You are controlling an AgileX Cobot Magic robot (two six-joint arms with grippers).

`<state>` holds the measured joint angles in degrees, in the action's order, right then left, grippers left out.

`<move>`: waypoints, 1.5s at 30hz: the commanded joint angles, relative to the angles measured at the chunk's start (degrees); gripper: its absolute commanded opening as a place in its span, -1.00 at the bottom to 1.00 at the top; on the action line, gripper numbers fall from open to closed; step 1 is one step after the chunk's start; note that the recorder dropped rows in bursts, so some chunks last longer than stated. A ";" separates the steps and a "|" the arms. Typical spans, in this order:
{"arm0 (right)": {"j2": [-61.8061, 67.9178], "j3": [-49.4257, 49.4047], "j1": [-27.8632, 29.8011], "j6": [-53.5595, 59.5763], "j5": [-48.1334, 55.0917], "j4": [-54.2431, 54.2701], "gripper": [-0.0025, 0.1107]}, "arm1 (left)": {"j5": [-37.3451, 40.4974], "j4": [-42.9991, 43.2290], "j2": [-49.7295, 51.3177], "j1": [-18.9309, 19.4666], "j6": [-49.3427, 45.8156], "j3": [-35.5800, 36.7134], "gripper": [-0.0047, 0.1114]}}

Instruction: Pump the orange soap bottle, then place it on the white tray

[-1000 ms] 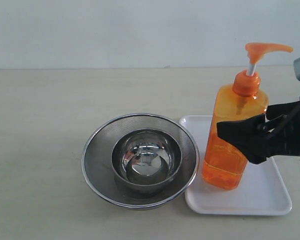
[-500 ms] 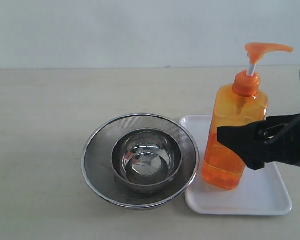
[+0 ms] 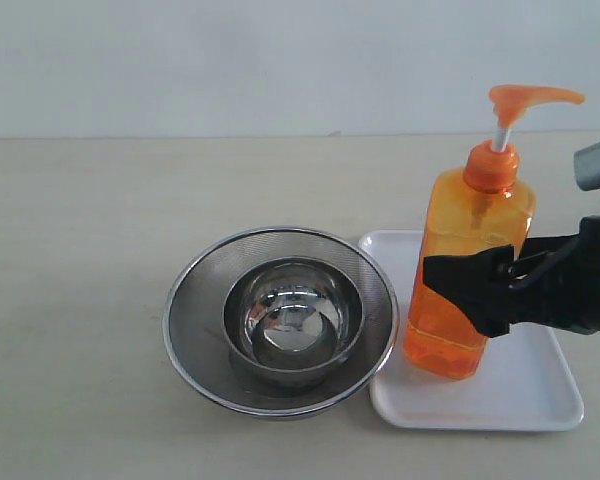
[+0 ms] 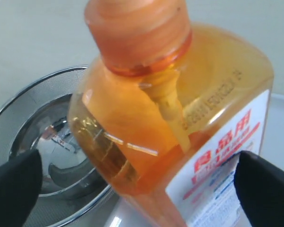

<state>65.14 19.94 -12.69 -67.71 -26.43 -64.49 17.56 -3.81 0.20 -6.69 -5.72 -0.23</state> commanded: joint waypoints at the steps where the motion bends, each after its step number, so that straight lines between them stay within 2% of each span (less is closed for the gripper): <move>1: 4.03 -0.07 0.12 8.72 -3.29 7.64 0.88 | -0.02 0.08 -0.20 0.28 0.16 0.23 -0.84; 14: 9.37 0.14 0.12 22.84 -6.62 19.76 0.88 | -0.02 0.08 -0.20 0.28 0.16 0.23 -0.84; 26: 9.93 0.14 0.01 28.69 -10.25 23.84 0.88 | -0.02 0.08 -0.20 0.28 0.16 0.23 -0.84; 34: 15.87 0.19 0.01 34.35 -17.75 26.88 0.88 | -0.02 0.08 -0.20 0.28 0.16 0.23 -0.84; 45: 16.12 0.19 0.01 40.98 -14.61 32.15 0.88 | -0.02 0.08 -0.20 0.28 0.16 0.23 -0.84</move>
<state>81.12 19.94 -12.69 -27.85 -41.71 -34.03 17.56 -3.81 0.20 -6.69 -5.72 -0.23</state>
